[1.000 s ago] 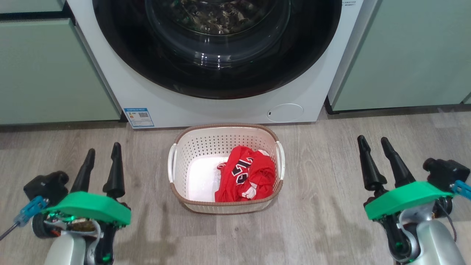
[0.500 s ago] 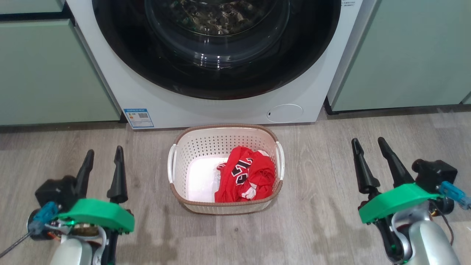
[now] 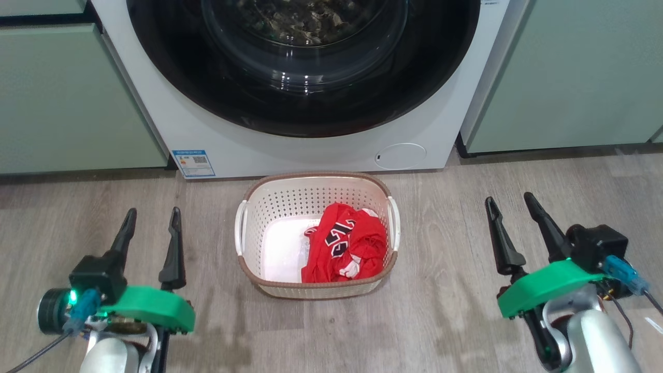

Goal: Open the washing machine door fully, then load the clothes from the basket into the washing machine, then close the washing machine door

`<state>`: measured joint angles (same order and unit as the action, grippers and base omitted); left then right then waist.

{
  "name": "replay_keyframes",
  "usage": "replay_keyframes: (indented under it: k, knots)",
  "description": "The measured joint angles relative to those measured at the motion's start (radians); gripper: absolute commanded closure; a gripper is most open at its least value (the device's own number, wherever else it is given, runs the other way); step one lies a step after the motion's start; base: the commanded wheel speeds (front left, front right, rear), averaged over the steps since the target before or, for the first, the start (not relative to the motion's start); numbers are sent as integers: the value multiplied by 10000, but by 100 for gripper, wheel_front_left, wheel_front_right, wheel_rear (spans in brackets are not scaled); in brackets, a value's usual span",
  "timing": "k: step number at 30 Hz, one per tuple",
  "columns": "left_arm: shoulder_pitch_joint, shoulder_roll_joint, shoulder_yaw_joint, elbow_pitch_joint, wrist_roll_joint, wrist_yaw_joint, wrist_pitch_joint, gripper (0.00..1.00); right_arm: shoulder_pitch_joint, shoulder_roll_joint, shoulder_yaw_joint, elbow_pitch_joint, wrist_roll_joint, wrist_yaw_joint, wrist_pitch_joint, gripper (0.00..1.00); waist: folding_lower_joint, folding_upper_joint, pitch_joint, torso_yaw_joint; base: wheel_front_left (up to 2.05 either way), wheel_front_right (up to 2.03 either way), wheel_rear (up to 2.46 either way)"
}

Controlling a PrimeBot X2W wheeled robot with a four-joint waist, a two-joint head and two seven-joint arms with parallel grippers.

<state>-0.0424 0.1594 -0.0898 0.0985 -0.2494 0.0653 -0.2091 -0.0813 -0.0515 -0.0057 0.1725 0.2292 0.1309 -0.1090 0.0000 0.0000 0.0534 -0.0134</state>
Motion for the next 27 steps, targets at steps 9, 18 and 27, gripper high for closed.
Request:
replay_keyframes:
  k: [9, 18, 27]
  knots:
    - [54, -33, 38, -88, 573, 12, -230, 0, -10, 2, 23, 25, -458, 0, -311, 0, 0, 0, 53, -30, 0, 0, 0]
    - [93, -44, 100, -144, 1174, 86, -401, 0, -154, 0, 71, 190, -986, 0, -502, 0, 0, 0, 91, -29, 0, 0, 0]
    - [129, -155, 230, -121, 1149, 81, -401, 0, -155, 0, 79, 276, -959, 0, -510, 0, 0, 0, 71, -40, 0, 0, 0]
